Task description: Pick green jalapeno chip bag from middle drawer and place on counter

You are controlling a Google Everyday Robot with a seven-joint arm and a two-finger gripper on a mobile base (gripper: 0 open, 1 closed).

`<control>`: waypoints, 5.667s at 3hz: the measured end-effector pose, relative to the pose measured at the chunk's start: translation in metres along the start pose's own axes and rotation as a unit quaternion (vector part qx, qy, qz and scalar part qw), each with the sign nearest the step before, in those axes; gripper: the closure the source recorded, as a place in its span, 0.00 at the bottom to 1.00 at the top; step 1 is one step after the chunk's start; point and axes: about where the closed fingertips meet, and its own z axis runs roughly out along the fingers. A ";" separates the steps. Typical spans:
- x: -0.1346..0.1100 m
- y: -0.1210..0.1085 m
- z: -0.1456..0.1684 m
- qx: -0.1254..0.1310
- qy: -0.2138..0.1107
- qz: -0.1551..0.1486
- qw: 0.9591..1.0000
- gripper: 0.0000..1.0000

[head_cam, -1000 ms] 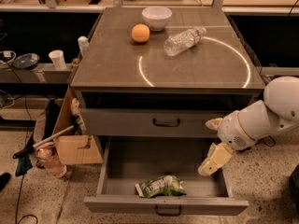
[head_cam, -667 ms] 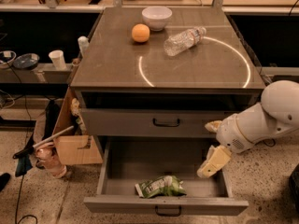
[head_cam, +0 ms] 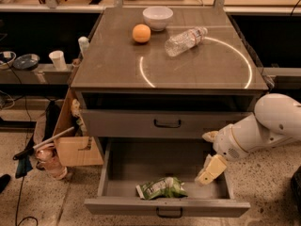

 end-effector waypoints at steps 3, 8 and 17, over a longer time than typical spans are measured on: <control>0.006 0.005 0.049 -0.032 0.007 0.003 0.999 0.00; -0.046 0.001 0.128 -0.024 -0.024 -0.069 0.997 0.00; 0.015 -0.031 0.197 -0.013 0.020 -0.029 0.999 0.00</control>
Offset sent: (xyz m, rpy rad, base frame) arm -0.0007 0.0067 -0.0363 -0.0368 0.0410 0.0010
